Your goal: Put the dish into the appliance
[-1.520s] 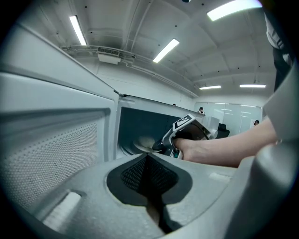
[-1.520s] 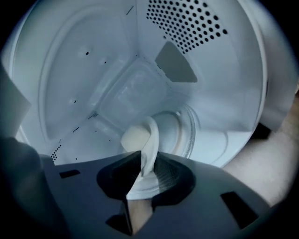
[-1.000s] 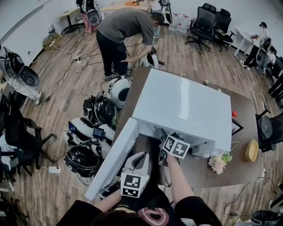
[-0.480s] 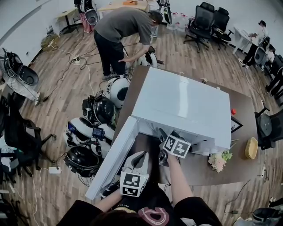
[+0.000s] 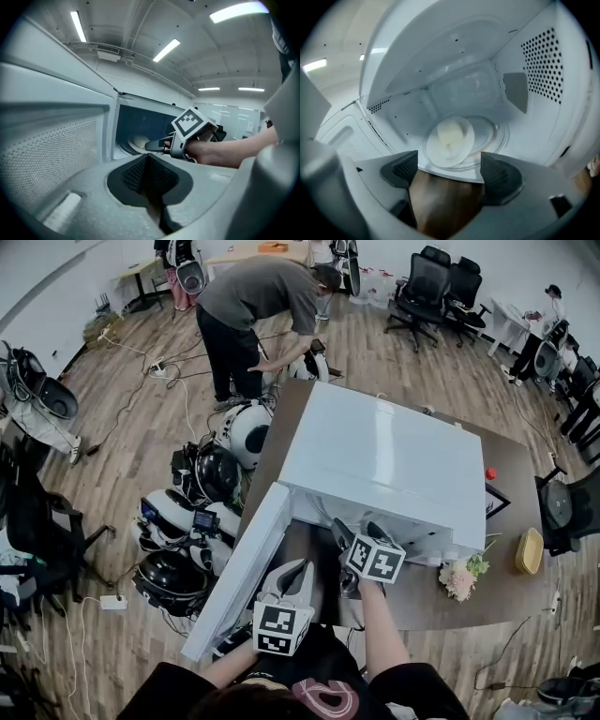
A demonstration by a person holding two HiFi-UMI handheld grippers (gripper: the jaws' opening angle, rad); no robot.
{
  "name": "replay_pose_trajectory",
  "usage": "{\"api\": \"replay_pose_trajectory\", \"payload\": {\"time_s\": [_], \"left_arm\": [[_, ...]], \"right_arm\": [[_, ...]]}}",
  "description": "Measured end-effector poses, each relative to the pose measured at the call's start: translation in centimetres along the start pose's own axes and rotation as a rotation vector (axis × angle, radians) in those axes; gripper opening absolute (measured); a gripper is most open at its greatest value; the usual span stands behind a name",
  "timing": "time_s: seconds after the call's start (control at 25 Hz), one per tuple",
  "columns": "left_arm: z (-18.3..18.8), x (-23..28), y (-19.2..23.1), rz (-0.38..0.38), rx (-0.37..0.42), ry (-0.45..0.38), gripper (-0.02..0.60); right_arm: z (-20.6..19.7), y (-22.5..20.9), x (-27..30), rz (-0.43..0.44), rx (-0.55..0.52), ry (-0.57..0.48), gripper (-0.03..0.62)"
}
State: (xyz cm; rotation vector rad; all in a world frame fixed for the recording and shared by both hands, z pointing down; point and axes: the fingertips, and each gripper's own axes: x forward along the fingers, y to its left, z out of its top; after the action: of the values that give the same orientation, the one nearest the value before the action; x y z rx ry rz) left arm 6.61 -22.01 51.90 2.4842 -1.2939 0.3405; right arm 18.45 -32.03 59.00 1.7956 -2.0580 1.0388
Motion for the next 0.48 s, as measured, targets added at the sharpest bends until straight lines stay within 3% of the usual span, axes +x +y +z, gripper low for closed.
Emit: {"api": "replay_pose_trajectory", "payload": {"time_s": [0.24, 0.48], "left_arm": [[0.1, -0.7, -0.3, -0.020, -0.007, -0.009, 0.009], [-0.2, -1.6, -1.3, -0.062, -0.012, -0.021, 0.008]], "right_arm": [[-0.6, 0.9, -4.0, 0.063, 0.026, -0.073, 0.410], [-2.3, 1.8, -8.3, 0.064, 0.021, -0.116, 0.395]]}}
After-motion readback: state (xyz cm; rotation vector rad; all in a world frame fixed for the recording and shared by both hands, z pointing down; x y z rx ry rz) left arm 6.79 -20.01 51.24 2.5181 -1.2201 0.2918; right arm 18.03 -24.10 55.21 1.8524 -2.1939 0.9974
